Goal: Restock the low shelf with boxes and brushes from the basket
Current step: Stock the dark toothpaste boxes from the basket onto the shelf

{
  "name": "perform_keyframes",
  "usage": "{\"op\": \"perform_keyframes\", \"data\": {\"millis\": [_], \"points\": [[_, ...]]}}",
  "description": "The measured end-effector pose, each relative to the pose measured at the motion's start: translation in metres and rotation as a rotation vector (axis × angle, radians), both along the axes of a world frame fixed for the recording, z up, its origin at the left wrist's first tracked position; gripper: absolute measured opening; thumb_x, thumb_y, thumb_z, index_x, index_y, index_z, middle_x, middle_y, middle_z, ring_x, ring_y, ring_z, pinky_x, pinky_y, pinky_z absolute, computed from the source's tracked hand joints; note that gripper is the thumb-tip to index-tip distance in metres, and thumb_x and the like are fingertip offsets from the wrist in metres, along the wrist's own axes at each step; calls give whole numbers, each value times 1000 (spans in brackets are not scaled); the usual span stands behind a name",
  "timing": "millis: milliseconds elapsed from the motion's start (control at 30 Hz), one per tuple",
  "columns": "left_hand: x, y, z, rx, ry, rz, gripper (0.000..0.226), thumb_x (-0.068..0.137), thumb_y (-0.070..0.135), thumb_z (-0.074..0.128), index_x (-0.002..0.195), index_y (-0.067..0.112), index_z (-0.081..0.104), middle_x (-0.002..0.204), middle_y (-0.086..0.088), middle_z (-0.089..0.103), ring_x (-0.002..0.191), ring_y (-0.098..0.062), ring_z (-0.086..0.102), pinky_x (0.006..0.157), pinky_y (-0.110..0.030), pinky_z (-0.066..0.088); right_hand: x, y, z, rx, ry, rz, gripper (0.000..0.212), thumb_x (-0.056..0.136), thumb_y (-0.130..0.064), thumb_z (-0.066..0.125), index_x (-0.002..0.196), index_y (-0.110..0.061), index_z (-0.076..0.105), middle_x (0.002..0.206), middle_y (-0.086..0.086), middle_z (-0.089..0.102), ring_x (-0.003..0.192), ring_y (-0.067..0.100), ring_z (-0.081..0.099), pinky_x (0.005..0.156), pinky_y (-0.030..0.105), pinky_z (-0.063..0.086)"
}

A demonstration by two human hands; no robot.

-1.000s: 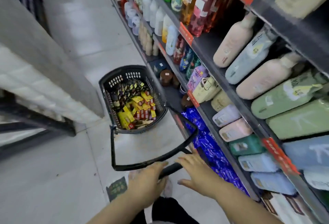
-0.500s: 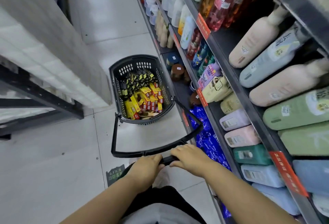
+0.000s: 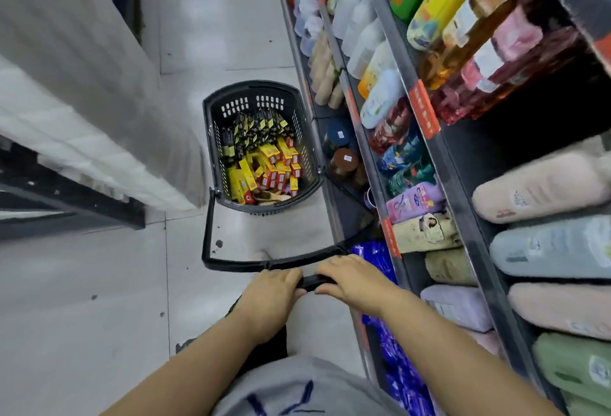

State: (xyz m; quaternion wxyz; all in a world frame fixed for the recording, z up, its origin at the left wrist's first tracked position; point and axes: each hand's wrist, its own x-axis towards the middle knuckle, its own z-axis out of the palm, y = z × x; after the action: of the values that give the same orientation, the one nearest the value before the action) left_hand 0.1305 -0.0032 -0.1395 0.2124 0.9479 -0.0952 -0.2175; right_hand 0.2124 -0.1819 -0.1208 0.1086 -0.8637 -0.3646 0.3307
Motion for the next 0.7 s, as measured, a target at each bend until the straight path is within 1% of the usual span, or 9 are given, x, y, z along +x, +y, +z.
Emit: {"op": "perform_keyframes", "data": {"millis": [67,167,367,433,500,533,633,700], "points": [[30,20,-1,-8,-13,-9,29,100,40,30,104,17,47,112,-1,61,102,-23,53,82,-31,32,31,19,2,6,1,-9,28,91,-44,50,107,-23,59,107,1,61,101,21,50,82,31,33],[78,55,1,-20,-13,-31,30,99,39,32,109,15,49,115,-3,60,104,-24,52,82,-31,30,77,51,6,-20,26,-17,29,92,-47,47,108,-25,57,108,-1,60,104,19,49,86,31,33],[166,120,4,25,-18,-72,30,100,40,32,108,16,48,113,-3,60,103,-23,51,73,-28,22,161,118,13,-42,52,2,31,93,-43,47,107,-16,57,110,4,61,106,23,51,89,36,36],[195,140,5,43,-31,-84,31,99,41,32,108,16,49,113,-2,60,102,-23,51,72,-28,21,194,140,15,-50,58,21,31,94,-43,47,106,-17,57,110,4,62,106,25,53,84,35,36],[229,160,5,28,-46,-71,32,99,41,33,110,16,50,113,-2,60,102,-23,51,75,-29,25,230,158,15,-52,50,47,30,94,-44,45,106,-19,56,109,4,62,104,25,54,77,34,34],[246,167,5,16,-51,-59,32,99,41,33,111,16,51,113,-2,60,102,-23,51,76,-29,26,249,165,15,-53,46,59,30,94,-45,45,106,-19,55,108,4,63,103,25,55,76,34,33],[299,183,-1,14,-42,-42,34,99,42,32,113,17,51,115,0,60,103,-22,51,78,-29,28,306,181,7,-44,52,82,30,94,-45,45,106,-20,55,107,3,63,102,24,55,81,36,36],[339,188,-6,21,-16,-20,35,99,42,31,113,16,50,115,-1,59,103,-22,50,79,-30,29,349,188,2,-38,63,85,31,93,-44,46,110,-20,56,112,1,63,106,22,54,86,36,37]]}}
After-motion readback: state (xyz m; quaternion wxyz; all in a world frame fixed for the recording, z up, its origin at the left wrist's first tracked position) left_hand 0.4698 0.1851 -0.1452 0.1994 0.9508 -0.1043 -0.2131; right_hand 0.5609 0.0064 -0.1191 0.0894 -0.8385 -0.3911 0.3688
